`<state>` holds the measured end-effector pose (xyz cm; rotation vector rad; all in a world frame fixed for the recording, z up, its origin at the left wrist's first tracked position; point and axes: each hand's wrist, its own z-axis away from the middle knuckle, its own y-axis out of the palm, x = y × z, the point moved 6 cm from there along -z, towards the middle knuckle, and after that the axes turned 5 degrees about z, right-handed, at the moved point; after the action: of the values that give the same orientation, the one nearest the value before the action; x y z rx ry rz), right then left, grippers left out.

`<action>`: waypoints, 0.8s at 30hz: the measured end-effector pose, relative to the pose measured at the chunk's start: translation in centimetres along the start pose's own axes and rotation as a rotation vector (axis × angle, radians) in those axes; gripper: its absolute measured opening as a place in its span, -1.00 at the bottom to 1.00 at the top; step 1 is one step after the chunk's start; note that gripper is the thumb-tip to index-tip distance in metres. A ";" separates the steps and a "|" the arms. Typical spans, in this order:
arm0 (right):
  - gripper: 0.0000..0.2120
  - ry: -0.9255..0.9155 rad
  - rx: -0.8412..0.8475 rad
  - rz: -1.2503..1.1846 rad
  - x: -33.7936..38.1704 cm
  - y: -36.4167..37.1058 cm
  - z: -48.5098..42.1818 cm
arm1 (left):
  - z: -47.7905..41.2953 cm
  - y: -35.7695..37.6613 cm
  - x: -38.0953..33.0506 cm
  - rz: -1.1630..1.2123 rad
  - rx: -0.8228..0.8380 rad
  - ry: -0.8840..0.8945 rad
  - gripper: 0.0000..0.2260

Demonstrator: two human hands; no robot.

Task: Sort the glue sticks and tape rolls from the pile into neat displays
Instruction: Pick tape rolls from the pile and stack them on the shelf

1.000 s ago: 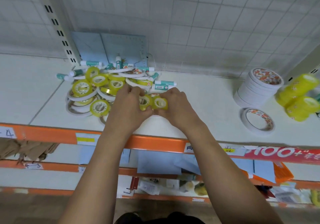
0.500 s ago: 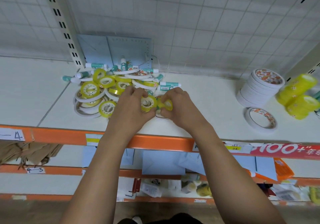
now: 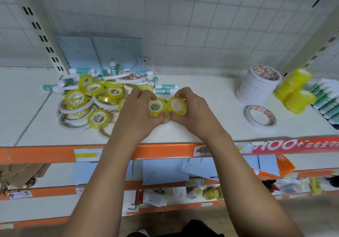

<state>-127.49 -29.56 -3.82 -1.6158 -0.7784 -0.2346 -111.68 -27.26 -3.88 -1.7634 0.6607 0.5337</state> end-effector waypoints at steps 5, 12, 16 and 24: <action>-0.51 0.061 -0.056 0.123 -4.6 -4.1 1.4 | -1.5 4.1 -4.3 0.041 0.053 0.060 -0.63; -0.52 0.182 -0.133 0.167 -13.1 -11.6 4.6 | -3.4 11.1 -12.5 0.086 0.152 0.126 -0.64; -0.53 0.187 -0.164 0.158 -16.8 -15.0 5.6 | -3.8 14.4 -16.2 0.114 0.181 0.142 -0.65; -0.53 0.219 -0.142 0.150 -23.9 -19.1 7.9 | -3.9 21.3 -22.3 0.127 0.256 0.179 -0.68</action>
<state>-159.13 -30.34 -3.64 -1.7398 -0.4796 -0.3585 -142.40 -32.01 -3.29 -1.5456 0.9291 0.3608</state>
